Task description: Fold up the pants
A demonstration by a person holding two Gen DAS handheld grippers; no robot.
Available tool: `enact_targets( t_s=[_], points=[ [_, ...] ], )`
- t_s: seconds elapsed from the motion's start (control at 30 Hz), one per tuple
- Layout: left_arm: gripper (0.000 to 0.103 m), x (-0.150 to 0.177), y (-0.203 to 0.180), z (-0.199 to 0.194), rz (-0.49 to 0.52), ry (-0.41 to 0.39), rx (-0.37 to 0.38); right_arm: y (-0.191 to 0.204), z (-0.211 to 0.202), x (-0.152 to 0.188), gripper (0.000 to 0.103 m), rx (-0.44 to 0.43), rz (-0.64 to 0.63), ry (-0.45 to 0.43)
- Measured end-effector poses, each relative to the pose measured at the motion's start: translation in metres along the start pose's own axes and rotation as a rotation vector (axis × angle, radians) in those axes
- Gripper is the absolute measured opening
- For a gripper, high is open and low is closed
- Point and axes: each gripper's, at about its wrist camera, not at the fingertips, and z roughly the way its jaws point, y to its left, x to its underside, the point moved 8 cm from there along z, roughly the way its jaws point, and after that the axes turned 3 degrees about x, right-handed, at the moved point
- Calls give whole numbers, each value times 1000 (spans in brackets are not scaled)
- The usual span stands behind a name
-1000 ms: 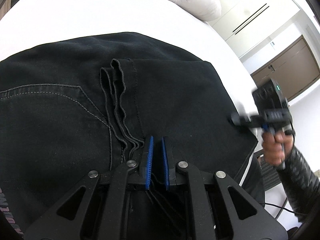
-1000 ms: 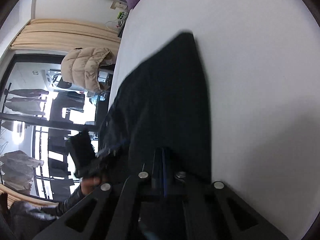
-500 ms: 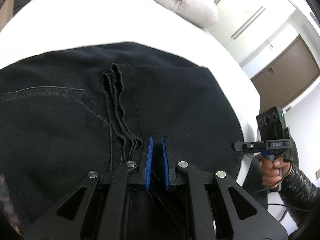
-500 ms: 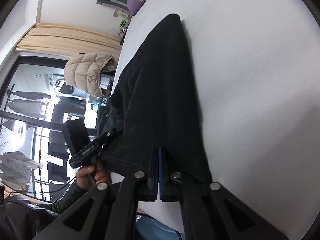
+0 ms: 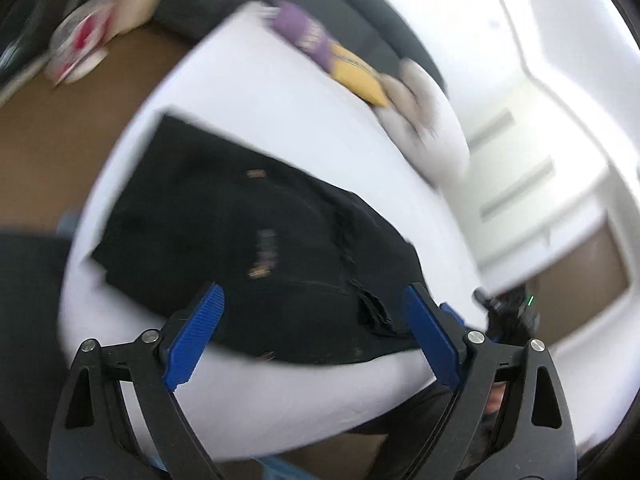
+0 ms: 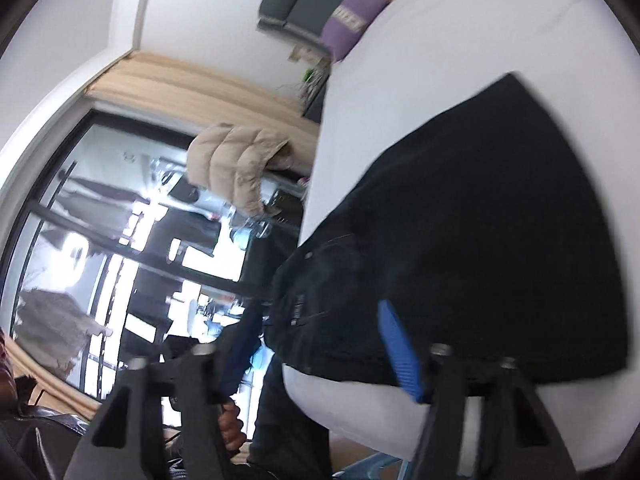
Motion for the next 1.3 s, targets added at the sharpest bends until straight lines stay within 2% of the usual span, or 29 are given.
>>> enact_targets(
  t_s=[0.07, 0.17, 0.4, 0.47, 0.5, 0.57, 0.6, 0.67, 0.7, 0.77, 0.87, 1.03, 1.13, 1.23, 1.3],
  points=[
    [91, 1, 26, -16, -121, -44, -6, 9, 21, -1, 36, -7, -8, 29],
    [91, 4, 56, -22, -302, -77, 29, 16, 49, -2, 32, 7, -16, 78],
    [88, 12, 95, -6, -480, -82, 75, 27, 73, -10, 31, 3, -26, 117],
    [87, 7, 104, -4, -525, -110, 118, 28, 74, -13, 31, 2, -28, 123],
    [84, 7, 108, 0, -523, -114, 120, 29, 77, -16, 31, 6, -31, 129],
    [71, 1, 113, 7, -539, -123, 128, 26, 76, -14, 31, 8, -32, 139],
    [68, 2, 118, 11, -555, -127, 139, 24, 77, -15, 31, 13, -32, 144],
    [54, -2, 122, 18, -571, -131, 135, 23, 84, -16, 31, 32, -33, 162],
    [51, -3, 122, 20, -576, -129, 134, 23, 89, -16, 31, 46, -38, 175],
    [32, -5, 126, 25, -587, -119, 134, 20, 98, -17, 31, 83, -41, 203],
    [23, -9, 126, 34, -577, -102, 129, 16, 113, -20, 29, 144, -45, 249],
    [17, -19, 115, 32, -493, -105, 98, 5, 139, -25, 27, 236, -56, 326],
    [16, -26, 105, 33, -437, -107, 83, -16, 156, -26, 27, 320, -28, 376],
    [15, -35, 93, 34, -378, -109, 71, -37, 164, -24, 0, 408, -21, 395],
    [15, -40, 82, 33, -337, -109, 63, -43, 163, -24, 0, 432, -18, 390]
  ],
)
